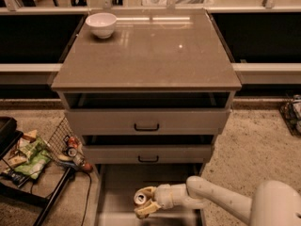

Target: Pick orange can from bottom drawer and place on counter

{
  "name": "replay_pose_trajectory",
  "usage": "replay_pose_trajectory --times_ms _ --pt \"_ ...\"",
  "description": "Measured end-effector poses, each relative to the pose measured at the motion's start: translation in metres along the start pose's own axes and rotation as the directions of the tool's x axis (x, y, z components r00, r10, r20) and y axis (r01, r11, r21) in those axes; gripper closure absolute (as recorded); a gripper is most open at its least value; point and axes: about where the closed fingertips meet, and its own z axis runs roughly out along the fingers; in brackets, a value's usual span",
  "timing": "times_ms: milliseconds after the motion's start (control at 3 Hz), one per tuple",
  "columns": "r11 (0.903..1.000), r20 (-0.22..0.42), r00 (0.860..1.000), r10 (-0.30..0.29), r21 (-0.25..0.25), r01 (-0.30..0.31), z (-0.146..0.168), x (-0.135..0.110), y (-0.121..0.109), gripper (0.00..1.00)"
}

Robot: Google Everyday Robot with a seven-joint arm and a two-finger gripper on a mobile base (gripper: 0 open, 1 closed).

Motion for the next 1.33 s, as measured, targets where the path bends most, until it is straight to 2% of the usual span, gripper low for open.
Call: replay_pose_trajectory --times_ms 333,667,1000,1333 --pt "0.9983 0.019 0.999 0.042 0.04 -0.042 -0.064 -0.07 0.011 1.0" --pt "0.9942 0.054 0.997 0.06 0.086 -0.064 -0.129 -0.138 0.004 1.0" --pt "0.9874 0.075 0.996 0.056 0.144 -0.066 -0.184 -0.203 -0.01 1.0" --pt "0.9802 0.062 0.997 0.039 0.192 -0.05 -0.227 -0.274 -0.019 1.0"
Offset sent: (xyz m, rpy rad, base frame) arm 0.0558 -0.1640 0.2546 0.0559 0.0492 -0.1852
